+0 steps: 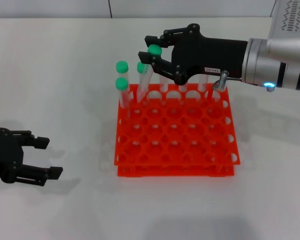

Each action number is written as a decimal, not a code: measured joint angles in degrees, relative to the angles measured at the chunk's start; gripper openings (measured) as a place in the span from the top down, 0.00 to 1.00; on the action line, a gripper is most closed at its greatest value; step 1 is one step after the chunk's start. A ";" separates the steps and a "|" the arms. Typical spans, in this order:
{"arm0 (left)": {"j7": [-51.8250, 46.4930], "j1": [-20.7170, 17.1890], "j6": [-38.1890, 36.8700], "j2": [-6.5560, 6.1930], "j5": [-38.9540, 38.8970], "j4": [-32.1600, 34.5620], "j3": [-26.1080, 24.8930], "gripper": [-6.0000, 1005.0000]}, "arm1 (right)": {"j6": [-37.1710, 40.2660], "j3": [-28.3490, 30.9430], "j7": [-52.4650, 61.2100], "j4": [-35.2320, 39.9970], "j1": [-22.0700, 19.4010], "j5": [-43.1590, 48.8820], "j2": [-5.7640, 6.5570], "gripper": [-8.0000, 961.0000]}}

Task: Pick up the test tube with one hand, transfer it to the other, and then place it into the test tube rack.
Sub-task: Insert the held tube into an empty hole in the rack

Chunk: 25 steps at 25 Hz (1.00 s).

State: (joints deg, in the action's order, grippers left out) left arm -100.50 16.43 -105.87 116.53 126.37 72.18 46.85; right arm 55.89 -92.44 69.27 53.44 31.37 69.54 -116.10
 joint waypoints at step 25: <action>0.12 0.00 -0.59 0.18 -0.08 -0.28 -0.01 0.13 | -3.41 -2.99 -4.41 -3.50 1.63 -1.78 -0.09 0.70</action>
State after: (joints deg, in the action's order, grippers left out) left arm -100.38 16.44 -106.46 116.72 126.29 71.90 46.85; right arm 52.49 -95.43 64.86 49.94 33.00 67.76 -116.19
